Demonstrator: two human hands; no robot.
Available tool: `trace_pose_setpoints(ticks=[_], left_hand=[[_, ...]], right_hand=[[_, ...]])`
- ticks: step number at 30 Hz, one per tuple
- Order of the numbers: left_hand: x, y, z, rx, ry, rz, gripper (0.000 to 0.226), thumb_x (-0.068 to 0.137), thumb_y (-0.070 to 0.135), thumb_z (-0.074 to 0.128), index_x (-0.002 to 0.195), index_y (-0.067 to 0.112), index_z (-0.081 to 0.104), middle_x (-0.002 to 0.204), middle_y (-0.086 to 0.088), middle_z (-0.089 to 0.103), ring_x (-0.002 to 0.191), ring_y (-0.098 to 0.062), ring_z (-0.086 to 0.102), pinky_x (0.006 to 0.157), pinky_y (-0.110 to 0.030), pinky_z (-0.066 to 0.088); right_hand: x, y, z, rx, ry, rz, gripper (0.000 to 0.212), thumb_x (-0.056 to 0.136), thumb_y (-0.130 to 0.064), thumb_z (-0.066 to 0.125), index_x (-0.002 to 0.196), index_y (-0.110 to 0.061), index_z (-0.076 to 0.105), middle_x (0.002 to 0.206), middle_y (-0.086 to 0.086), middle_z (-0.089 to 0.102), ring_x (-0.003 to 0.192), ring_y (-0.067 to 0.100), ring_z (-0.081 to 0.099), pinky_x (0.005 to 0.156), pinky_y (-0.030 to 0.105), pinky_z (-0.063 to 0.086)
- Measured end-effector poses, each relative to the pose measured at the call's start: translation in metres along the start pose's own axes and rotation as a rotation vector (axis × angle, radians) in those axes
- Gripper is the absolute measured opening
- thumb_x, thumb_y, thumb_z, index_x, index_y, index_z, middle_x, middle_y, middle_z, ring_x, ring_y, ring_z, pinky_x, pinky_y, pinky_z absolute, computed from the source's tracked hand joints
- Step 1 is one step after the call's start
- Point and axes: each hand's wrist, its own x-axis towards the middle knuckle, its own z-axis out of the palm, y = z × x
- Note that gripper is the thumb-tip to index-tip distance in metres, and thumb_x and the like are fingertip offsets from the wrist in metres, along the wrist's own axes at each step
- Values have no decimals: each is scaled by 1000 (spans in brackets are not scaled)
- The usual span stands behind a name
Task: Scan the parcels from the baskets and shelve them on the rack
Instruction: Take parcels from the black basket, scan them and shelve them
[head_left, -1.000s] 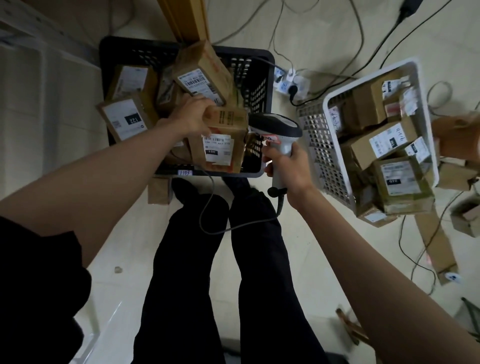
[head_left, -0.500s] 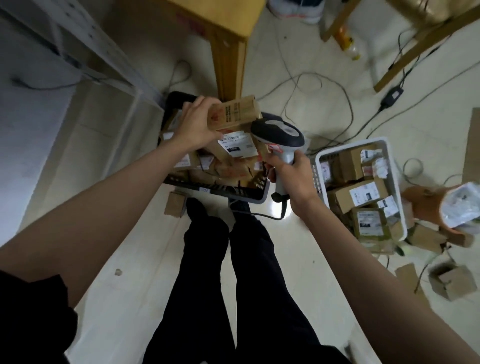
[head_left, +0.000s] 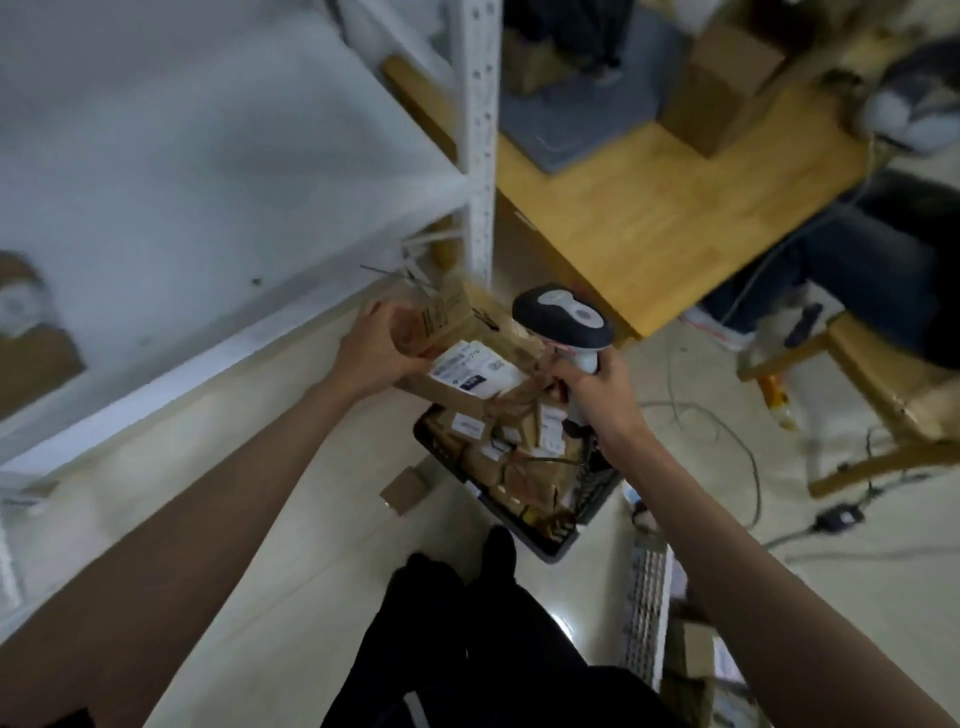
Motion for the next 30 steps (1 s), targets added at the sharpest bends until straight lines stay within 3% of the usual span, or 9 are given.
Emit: trace_pose_setpoints(ticks=[3,6,11,16,20,22,26,28,30], left_hand=[[-36,-21,-36,-66,66,-117,76,61,43,94,125,22,59,125,0,50,114,-24,56,102,-50,46],[-76,-44,-60,-181,132,-230,72,61,45,94,119,20,60,123,0,54,111,-21,59,102,-49,47],[-141,-79,-85,-353,251,-380,68,66,45,92,120,18,60,119,1,59,110,-17,58,95,-35,45],[-200,-102,-111,-441,364,-467,59,71,43,89,117,17,63,115,4,63,109,-17,60,98,-37,46],[-239,-112,-135,-486,406,-514,57,69,48,88,113,20,65,112,5,67,104,-19,66,100,-43,51],[-257,-116,-149,-482,440,-519,56,67,51,86,110,23,65,109,8,68,103,-17,67,98,-42,52],[-286,-115,-178,-413,491,-542,69,44,71,75,100,31,65,103,14,68,99,-10,65,94,-38,52],[-298,-116,-191,-383,518,-543,74,38,76,70,97,33,65,101,15,68,97,-9,64,91,-36,51],[-308,-117,-201,-352,544,-547,78,37,76,70,102,31,66,100,15,69,96,-9,65,90,-35,51]], right_hand=[[-7,-28,29,-10,-104,-67,17,93,-5,67,110,-6,62,73,1,68,56,14,59,53,28,50],[-19,-48,60,-29,-198,-135,12,92,-2,66,99,-12,63,65,-2,64,54,12,57,51,25,48],[-47,-70,105,-108,-321,-236,15,91,-2,67,99,-15,65,69,0,70,59,12,65,56,24,54],[-81,-89,138,-160,-451,-342,16,87,3,65,102,-3,65,69,10,66,58,12,60,54,26,50],[-108,-102,159,-162,-571,-425,22,85,6,69,100,-10,66,69,-5,71,56,6,61,51,19,50],[-119,-106,169,-207,-638,-473,23,85,3,73,102,-13,69,79,-3,74,65,10,67,56,23,55],[-141,-116,188,-379,-693,-608,40,82,-10,83,117,-17,64,114,0,70,102,13,67,86,33,59],[-148,-121,199,-465,-698,-767,44,80,-14,85,114,-26,60,115,-3,64,104,15,62,88,33,53],[-153,-127,209,-580,-694,-887,44,79,-20,86,117,-25,64,110,-9,55,101,12,57,86,30,49]])
